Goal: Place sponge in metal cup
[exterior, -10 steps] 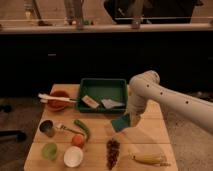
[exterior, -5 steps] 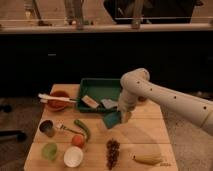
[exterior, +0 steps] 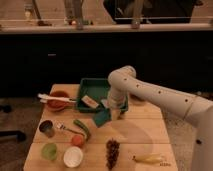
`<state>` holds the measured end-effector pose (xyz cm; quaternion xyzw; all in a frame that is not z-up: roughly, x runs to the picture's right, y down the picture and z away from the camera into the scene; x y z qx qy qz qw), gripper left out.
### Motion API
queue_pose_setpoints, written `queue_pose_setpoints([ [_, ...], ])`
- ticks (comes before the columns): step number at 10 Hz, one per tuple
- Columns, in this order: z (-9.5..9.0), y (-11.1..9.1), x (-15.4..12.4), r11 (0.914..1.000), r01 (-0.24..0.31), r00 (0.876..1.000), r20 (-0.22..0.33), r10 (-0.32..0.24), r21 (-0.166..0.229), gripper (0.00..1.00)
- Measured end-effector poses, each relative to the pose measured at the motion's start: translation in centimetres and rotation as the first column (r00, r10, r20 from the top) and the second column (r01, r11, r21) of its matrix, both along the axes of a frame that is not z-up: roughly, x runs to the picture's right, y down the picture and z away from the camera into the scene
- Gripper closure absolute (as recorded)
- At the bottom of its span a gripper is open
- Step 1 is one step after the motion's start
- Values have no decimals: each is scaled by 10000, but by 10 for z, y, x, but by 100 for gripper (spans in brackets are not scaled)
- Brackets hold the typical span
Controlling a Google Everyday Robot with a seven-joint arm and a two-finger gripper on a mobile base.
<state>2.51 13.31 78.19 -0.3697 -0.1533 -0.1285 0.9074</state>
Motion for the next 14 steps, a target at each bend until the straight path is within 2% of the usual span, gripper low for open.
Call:
queue_pose_setpoints([
  [4, 3, -6, -41, 9986, 524, 9973, 521, -525, 32, 100],
  [10, 3, -6, -41, 9983, 579, 9970, 518, -581, 53, 100],
  [11, 0, -6, -43, 9977, 652, 9962, 560, -662, 188, 100],
  [14, -24, -22, -48, 9938, 759, 9924, 905, -832, 809, 100],
])
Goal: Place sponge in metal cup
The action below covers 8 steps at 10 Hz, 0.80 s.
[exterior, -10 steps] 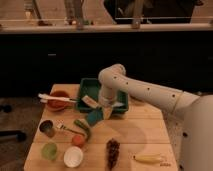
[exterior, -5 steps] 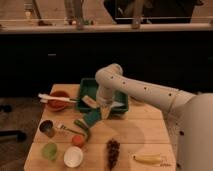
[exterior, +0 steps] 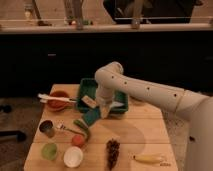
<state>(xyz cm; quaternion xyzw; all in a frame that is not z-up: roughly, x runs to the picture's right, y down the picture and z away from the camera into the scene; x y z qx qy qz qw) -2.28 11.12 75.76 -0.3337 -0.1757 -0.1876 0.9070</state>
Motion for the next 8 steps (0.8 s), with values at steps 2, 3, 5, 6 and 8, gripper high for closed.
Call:
queue_pose_setpoints([
  [2, -6, -5, -13, 9995, 241, 9992, 314, -247, 207, 100],
  [3, -7, -7, -21, 9989, 383, 9982, 443, -394, 256, 100],
  [5, -7, -12, -50, 9962, 804, 9932, 811, -830, 343, 100],
  [6, -7, -13, -64, 9940, 1040, 9896, 965, -1069, 343, 100],
  [8, -7, -14, -93, 9874, 1551, 9790, 1288, -1580, 327, 100],
])
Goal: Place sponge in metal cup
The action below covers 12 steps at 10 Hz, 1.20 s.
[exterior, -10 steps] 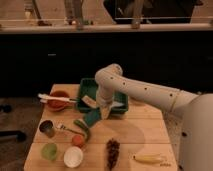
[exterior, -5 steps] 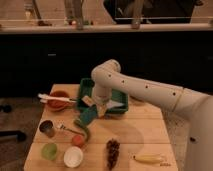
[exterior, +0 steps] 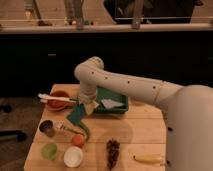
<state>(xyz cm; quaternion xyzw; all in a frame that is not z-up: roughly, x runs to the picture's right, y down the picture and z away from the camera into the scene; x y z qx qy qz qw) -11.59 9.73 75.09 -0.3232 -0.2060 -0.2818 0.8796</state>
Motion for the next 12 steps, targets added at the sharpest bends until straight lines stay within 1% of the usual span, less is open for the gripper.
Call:
queue_pose_setpoints([
  [2, 1, 2, -24, 9990, 452, 9986, 272, -450, -73, 100],
  [4, -2, 8, -48, 9951, 979, 9927, 717, -967, -131, 100],
  [5, -4, 9, -55, 9939, 1098, 9904, 856, -1083, -133, 100],
  [7, -4, 9, -51, 9936, 1117, 9907, 802, -1101, -160, 100],
  [12, -3, 9, -53, 9937, 1104, 9903, 871, -1084, -177, 100],
])
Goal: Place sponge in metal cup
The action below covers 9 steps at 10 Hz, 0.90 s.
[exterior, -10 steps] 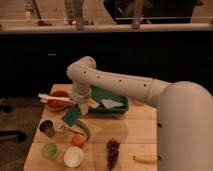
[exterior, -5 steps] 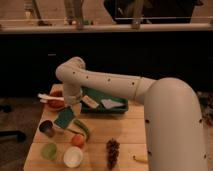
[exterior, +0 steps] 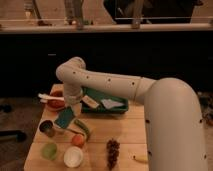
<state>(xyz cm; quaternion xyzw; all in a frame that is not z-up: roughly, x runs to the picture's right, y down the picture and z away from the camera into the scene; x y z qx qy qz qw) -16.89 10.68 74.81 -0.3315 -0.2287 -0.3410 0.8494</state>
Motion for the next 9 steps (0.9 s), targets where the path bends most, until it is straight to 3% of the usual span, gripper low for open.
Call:
queue_pose_setpoints([
  [4, 15, -1, -33, 9992, 365, 9968, 713, -352, -178, 100],
  [9, 16, -6, -77, 9961, 875, 9838, 1579, -844, -126, 100],
])
